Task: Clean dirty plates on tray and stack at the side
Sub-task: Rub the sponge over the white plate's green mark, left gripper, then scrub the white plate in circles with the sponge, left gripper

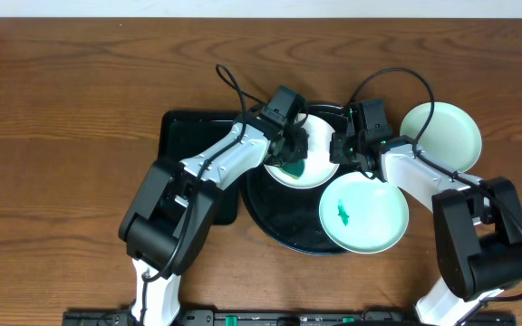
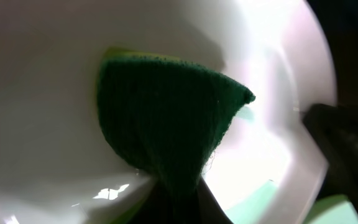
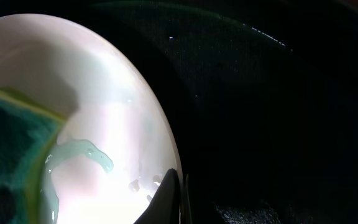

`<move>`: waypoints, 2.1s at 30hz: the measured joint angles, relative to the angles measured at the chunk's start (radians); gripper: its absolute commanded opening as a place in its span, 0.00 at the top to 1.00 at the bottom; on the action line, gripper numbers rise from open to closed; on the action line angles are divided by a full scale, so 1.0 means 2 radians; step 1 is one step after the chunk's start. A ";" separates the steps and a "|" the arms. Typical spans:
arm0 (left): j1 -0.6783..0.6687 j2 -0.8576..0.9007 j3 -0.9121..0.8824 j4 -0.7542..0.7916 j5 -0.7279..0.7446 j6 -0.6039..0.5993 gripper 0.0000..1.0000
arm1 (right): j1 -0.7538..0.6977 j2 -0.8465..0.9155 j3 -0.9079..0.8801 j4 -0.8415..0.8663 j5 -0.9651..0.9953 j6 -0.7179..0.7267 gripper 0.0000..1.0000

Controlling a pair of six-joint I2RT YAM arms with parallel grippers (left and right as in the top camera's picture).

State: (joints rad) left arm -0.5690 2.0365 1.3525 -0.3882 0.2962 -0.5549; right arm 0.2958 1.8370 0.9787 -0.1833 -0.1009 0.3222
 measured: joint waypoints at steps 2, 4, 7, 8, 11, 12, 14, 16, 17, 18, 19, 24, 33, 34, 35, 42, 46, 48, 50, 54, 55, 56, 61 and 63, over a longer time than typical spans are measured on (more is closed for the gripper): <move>-0.001 0.001 0.000 0.008 0.018 -0.004 0.93 | 0.000 0.000 0.000 0.000 0.000 0.000 0.99; -0.002 0.003 0.000 0.019 0.038 -0.009 0.93 | 0.000 0.000 0.000 0.000 0.000 0.000 0.99; -0.005 0.006 0.000 0.040 0.068 -0.013 0.93 | 0.000 0.000 0.000 0.000 0.000 0.000 0.99; -0.006 0.007 0.000 0.046 0.077 -0.015 0.93 | 0.000 0.000 0.000 0.000 0.000 0.000 0.99; -0.009 0.009 0.000 0.051 0.095 -0.017 0.92 | 0.000 0.000 0.000 0.000 0.000 0.000 0.99; -0.009 0.009 0.000 0.051 0.099 -0.016 0.93 | 0.000 0.000 0.000 0.000 0.000 0.000 0.99; -0.008 0.009 0.000 0.051 0.102 -0.012 0.93 | 0.000 0.000 0.000 0.000 0.000 0.000 0.99; -0.003 0.009 0.000 0.050 0.099 -0.010 0.93 | 0.000 0.000 0.000 0.001 0.000 0.000 0.99; -0.001 0.008 0.000 0.049 0.096 -0.009 0.93 | 0.000 0.000 0.000 0.001 -0.001 0.000 0.99; 0.003 0.007 0.000 0.046 0.091 -0.009 0.93 | 0.000 0.000 0.000 0.001 -0.001 0.000 0.99; 0.007 0.006 0.000 0.042 0.085 -0.008 0.93 | 0.000 0.000 0.000 0.001 -0.001 0.000 0.99; 0.028 -0.015 0.000 0.024 0.054 0.005 0.93 | 0.000 0.000 0.000 0.001 -0.001 0.000 0.99; 0.034 -0.054 0.001 -0.008 -0.040 0.024 0.93 | 0.000 0.000 0.000 0.002 -0.002 0.000 0.99; 0.034 -0.054 0.001 -0.010 -0.046 0.026 0.93 | 0.000 0.000 0.000 0.002 -0.002 0.000 0.99; 0.034 -0.054 0.001 -0.010 -0.054 0.027 0.93 | 0.000 0.000 0.000 0.002 -0.002 0.000 0.99; 0.034 -0.044 0.001 -0.010 -0.090 0.030 0.93 | 0.000 0.000 0.000 0.002 -0.002 0.000 0.99; 0.034 -0.031 0.001 -0.010 -0.097 0.029 0.93 | 0.000 0.000 0.000 0.002 -0.002 0.000 0.99; 0.032 -0.025 0.001 -0.010 -0.099 0.029 0.93 | 0.000 0.000 0.000 0.002 -0.002 0.000 0.99; 0.028 -0.020 0.001 -0.008 -0.101 0.030 0.93 | 0.000 0.000 0.000 0.002 -0.002 0.000 0.99; 0.019 -0.011 0.001 -0.003 -0.112 0.030 0.93 | 0.000 0.000 0.000 0.002 -0.002 0.000 0.99; 0.016 -0.008 0.001 -0.002 -0.114 0.030 0.93 | 0.000 0.000 0.000 0.002 -0.002 0.000 0.99; 0.013 -0.006 0.001 0.000 -0.117 0.030 0.93 | 0.000 0.000 0.000 0.002 -0.002 0.000 0.99; 0.002 0.002 0.005 0.002 -0.131 0.029 0.93 | 0.000 0.000 0.000 0.002 -0.002 0.000 0.99; -0.001 0.003 0.005 0.003 -0.133 0.028 0.93 | 0.000 0.000 0.000 0.002 -0.002 0.000 0.99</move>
State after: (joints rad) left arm -0.5713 2.0418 1.3624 -0.3817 0.0303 -0.4984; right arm 0.2958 1.8374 0.9787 -0.1791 -0.1051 0.3222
